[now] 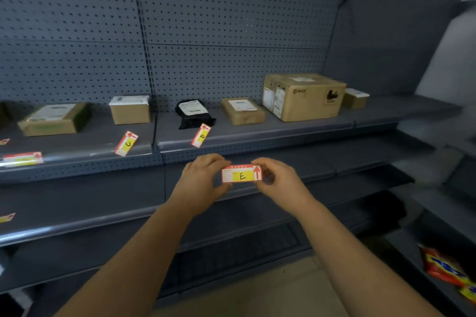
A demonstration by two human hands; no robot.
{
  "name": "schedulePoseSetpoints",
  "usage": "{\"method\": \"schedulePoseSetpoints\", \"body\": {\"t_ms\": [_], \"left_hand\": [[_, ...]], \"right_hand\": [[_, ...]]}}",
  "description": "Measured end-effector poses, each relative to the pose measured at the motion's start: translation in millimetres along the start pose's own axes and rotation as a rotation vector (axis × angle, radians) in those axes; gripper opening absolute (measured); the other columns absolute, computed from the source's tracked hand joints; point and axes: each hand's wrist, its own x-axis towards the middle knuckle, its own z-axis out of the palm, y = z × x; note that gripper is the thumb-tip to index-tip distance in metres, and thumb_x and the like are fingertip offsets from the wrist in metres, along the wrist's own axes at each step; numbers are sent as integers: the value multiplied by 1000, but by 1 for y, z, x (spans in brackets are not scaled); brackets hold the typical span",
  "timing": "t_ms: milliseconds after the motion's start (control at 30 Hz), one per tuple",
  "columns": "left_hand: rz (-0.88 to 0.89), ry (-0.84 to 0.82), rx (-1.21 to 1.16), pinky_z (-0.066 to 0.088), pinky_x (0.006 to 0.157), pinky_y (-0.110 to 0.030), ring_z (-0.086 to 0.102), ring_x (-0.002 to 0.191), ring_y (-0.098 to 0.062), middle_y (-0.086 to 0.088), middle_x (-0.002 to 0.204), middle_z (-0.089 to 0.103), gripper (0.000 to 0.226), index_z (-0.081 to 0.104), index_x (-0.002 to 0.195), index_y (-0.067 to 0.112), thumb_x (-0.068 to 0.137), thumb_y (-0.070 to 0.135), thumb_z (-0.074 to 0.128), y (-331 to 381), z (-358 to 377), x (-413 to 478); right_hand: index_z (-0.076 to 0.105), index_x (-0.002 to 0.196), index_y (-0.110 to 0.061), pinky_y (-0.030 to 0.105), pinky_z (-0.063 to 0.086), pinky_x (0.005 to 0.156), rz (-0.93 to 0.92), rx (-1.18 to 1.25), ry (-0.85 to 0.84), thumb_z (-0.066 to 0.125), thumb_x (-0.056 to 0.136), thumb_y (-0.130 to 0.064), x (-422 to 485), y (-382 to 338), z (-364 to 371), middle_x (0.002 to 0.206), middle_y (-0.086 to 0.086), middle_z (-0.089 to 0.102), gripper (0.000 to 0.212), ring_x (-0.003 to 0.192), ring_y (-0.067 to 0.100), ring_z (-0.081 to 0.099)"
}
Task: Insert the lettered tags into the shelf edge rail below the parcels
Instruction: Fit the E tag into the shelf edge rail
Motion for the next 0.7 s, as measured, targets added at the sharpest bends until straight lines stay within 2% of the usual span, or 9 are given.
{"method": "schedulePoseSetpoints", "body": {"t_ms": [233, 467, 567, 700], "left_hand": [[-9, -31, 15, 32, 104, -41, 41, 122, -12, 10, 130, 49, 52, 53, 128, 28, 80, 45, 66, 35, 51, 55], [-48, -46, 47, 28, 106, -40, 41, 124, -12, 9, 131, 50, 51, 53, 128, 27, 81, 45, 64, 16, 100, 94], [-76, -35, 39, 28, 106, -40, 42, 124, -14, 8, 130, 51, 50, 53, 127, 27, 81, 43, 65, -1, 126, 113], [-134, -12, 0, 31, 104, -42, 46, 121, -16, 6, 128, 53, 49, 56, 125, 25, 80, 39, 68, -19, 149, 141]], "right_hand": [[59, 120, -34, 19, 47, 81, 19, 19, -2, 68, 85, -16, 23, 67, -41, 102, -19, 55, 40, 93, -2, 54], [58, 122, -33, 19, 47, 89, 33, 47, -56, 69, 85, -15, 71, 122, -31, 110, -15, 59, 42, 99, -1, 56], [60, 123, -29, 13, 45, 90, 28, 60, -76, 69, 85, -13, 98, 148, -21, 111, -14, 60, 42, 98, -3, 56], [62, 121, -29, 2, 40, 82, 24, 68, -125, 70, 84, -11, 141, 170, -18, 108, -17, 60, 42, 96, -11, 55]]}}
